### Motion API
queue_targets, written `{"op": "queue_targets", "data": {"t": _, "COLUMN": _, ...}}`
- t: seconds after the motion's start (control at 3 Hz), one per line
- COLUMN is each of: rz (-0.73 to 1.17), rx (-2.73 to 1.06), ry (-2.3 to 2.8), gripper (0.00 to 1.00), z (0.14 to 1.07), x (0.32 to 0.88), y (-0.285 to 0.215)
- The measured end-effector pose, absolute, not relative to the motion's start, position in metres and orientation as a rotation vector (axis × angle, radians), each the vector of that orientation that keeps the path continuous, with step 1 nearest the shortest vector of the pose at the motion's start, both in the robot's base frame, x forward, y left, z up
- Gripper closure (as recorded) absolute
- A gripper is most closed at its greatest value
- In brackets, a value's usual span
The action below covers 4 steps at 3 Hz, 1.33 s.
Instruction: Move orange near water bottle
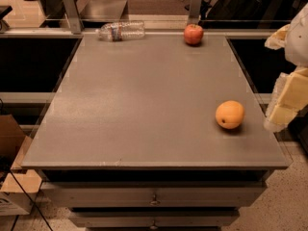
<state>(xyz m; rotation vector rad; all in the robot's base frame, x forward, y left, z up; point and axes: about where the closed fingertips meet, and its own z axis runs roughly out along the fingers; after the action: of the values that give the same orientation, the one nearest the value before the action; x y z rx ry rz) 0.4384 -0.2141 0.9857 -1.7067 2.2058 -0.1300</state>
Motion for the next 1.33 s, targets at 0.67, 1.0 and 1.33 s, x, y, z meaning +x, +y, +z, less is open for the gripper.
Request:
{"op": "queue_targets", "data": {"t": 0.67, "rz": -0.086, "rx": -1.699, "ry": 2.159, "gripper": 0.00, "z": 0.981, "x": 0.441, "y": -0.210}}
{"op": "queue_targets", "data": {"t": 1.0, "rz": -0.006, "rx": -1.677, "ry": 2.111, "gripper": 0.00, "z": 0.960, "x": 0.450, "y": -0.204}}
{"op": "queue_targets", "data": {"t": 1.33, "rz": 0.036, "rx": -1.642, "ry": 2.092, "gripper": 0.00, "z": 0.930, "x": 0.471, "y": -0.202}}
